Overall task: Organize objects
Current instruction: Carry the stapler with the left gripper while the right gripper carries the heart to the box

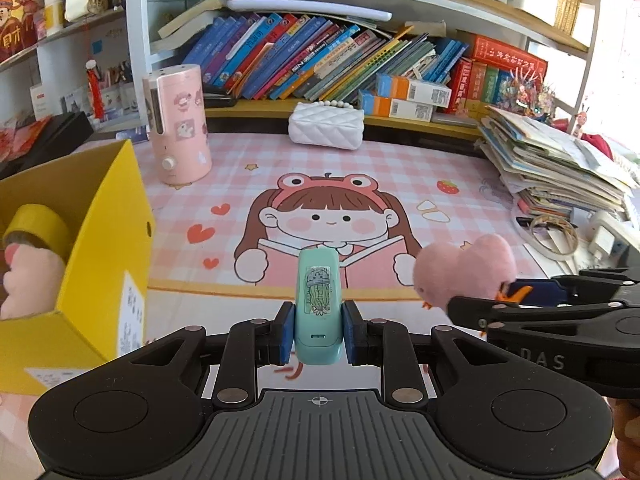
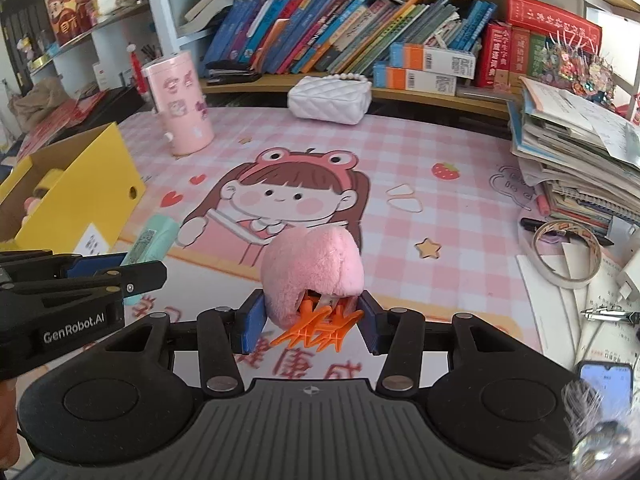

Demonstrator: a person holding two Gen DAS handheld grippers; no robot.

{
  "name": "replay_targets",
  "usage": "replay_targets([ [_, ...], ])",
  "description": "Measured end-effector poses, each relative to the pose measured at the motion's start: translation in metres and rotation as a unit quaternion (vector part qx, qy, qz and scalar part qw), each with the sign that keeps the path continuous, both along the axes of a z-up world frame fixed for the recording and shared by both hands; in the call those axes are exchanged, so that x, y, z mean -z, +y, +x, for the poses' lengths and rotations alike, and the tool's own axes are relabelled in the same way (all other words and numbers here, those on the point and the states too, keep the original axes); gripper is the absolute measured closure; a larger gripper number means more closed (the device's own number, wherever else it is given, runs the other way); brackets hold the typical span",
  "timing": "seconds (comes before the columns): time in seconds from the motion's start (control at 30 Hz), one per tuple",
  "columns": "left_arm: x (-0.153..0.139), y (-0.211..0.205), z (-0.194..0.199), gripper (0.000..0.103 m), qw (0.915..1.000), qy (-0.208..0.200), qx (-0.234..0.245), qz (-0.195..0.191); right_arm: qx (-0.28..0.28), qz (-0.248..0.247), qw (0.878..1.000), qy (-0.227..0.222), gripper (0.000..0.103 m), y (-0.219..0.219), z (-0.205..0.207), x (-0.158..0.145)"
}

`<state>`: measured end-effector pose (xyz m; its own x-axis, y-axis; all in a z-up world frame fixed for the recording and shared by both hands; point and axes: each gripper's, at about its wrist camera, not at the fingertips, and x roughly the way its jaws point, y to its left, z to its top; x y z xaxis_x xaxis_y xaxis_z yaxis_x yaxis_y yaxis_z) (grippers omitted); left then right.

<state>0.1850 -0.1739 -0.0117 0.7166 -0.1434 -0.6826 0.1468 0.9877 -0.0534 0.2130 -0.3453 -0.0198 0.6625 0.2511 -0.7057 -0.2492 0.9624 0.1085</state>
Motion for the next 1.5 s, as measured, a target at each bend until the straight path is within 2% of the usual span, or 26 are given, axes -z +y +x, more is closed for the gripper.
replay_targets([
  [0.27,-0.006,0.025,-0.033,0.080,0.9999,-0.009,0.006,-0.003,-0.011,-0.009,1.000,-0.010,0.058,0.031,-0.029,-0.007],
  [0.73,-0.021,0.106,-0.094,0.080,0.9996,-0.018,-0.021,-0.004,-0.029,-0.007,0.999,-0.018,0.058,0.107,-0.089,-0.021],
  [1.17,-0.020,0.171,-0.143,0.080,0.9993,-0.017,-0.034,-0.003,-0.050,-0.008,0.999,-0.015,0.058,0.177,-0.145,-0.019],
  [1.5,-0.017,0.213,-0.171,0.080,0.9988,-0.016,-0.046,0.002,-0.059,0.001,0.998,-0.006,0.058,0.220,-0.172,-0.012],
])
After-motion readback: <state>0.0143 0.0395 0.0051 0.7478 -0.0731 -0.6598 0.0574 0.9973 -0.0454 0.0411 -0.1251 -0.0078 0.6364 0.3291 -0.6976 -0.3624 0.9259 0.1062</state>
